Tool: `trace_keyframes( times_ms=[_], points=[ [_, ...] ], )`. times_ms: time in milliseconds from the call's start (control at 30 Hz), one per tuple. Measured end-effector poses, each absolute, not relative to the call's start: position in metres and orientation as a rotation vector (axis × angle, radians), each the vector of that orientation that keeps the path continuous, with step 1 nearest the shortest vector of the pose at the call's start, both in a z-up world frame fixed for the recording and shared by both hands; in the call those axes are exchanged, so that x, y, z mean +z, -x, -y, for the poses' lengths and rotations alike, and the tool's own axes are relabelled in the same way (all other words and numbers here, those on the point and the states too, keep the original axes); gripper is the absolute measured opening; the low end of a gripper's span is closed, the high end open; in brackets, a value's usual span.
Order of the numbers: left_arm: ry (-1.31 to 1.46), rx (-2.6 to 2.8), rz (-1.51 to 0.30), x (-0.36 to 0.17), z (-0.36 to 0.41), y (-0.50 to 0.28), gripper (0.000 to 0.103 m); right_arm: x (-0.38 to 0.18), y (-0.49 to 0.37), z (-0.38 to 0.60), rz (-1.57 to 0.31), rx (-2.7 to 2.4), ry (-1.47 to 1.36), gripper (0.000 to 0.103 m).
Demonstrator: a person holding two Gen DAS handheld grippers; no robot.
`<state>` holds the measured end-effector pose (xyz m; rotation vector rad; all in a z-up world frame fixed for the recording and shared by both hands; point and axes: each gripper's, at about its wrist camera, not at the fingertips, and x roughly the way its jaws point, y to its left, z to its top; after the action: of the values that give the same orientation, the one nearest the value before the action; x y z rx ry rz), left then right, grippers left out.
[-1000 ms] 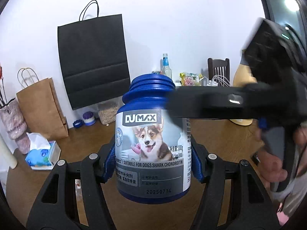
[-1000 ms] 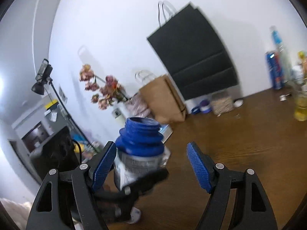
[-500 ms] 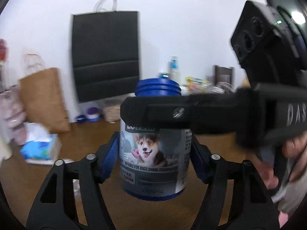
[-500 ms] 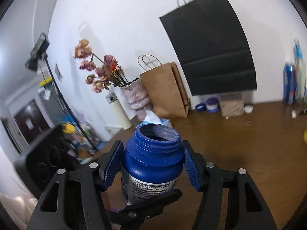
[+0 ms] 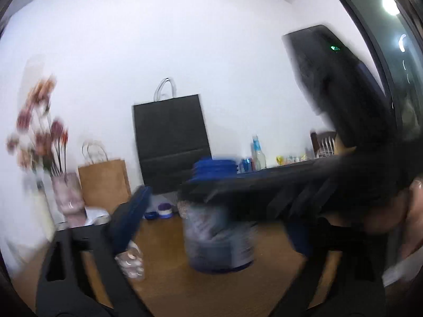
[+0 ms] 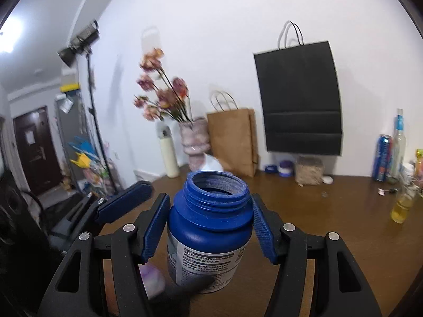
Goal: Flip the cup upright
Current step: 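Lower the upright bottle onto the table with the right tool and open it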
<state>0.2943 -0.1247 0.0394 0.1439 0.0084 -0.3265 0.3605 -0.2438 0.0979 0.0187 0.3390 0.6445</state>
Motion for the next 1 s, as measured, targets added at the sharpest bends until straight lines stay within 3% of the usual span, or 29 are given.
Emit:
trace_keyframes(
  times_ms=[67,100,500,567,633,1000],
  points=[
    [-0.212,-0.344,-0.234,0.016,0.126,-0.331,0.084,0.085,-0.365,0.241,-0.387,0.605,0.009,0.066],
    [-0.182,-0.373,-0.294,0.011,0.121,-0.347,0.08,0.076,-0.369,0.242,-0.425,0.6,0.002,0.065],
    [-0.126,-0.498,-0.539,0.003,0.126,-0.338,0.081,0.029,-0.366,0.232,-0.623,0.621,0.064,0.065],
    [-0.106,-0.508,-0.581,-0.003,0.125,-0.333,0.078,0.014,-0.361,0.225,-0.68,0.641,0.107,0.065],
    [-0.083,-0.528,-0.64,-0.012,0.124,-0.33,0.062,0.002,-0.355,0.218,-0.719,0.646,0.137,0.065],
    [0.028,-0.479,-0.676,-0.025,0.11,-0.314,0.062,-0.011,-0.348,0.212,-0.766,0.691,0.088,0.068]
  ],
)
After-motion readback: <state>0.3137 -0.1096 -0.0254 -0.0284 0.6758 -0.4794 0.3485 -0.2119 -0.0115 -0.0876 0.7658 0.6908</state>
